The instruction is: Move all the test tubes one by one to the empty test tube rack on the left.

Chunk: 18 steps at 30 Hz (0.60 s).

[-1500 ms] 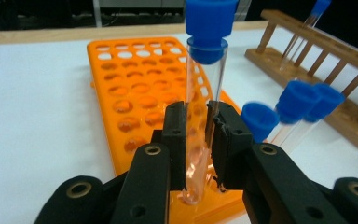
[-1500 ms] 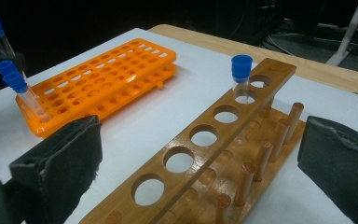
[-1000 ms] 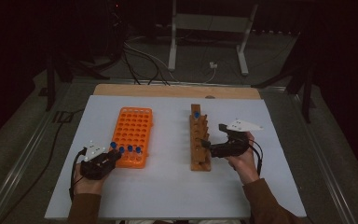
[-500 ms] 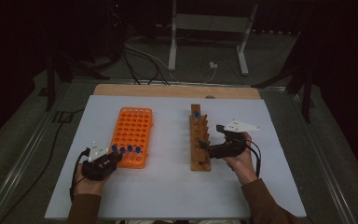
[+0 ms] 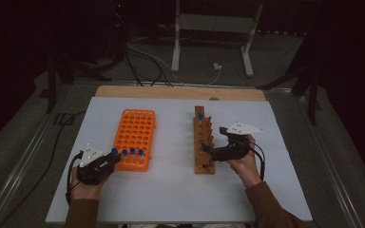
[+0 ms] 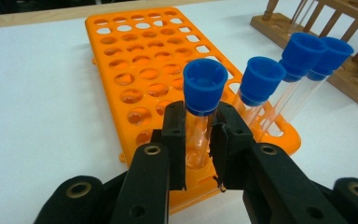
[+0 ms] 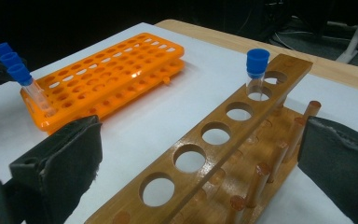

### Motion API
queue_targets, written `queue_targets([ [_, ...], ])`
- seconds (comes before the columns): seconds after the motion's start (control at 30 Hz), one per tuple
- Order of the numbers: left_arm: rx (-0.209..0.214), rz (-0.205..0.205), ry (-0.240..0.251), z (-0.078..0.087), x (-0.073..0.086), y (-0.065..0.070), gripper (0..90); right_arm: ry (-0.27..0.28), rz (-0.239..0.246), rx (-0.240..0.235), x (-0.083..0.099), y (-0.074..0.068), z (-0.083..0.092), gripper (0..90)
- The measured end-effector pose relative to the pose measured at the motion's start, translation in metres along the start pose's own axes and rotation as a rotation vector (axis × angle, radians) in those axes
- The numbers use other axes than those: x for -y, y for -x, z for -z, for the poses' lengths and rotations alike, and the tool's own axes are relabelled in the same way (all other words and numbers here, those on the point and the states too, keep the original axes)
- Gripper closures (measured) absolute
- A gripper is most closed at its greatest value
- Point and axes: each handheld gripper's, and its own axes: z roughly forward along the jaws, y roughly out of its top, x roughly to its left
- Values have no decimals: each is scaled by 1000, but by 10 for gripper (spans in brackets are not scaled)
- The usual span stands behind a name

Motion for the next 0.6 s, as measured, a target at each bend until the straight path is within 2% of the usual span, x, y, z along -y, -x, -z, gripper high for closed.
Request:
queue_targets([
  [0.17,-4,-3,-11,-3,1,2,774,6,-4,10,-3,3,-3,1],
  [0.37,3,22,-3,-1,2,2,754,6,-3,26,-9,6,-8,1],
  [0.6,12,23,16,5,1,1,691,4,-6,38,-17,10,-14,14],
])
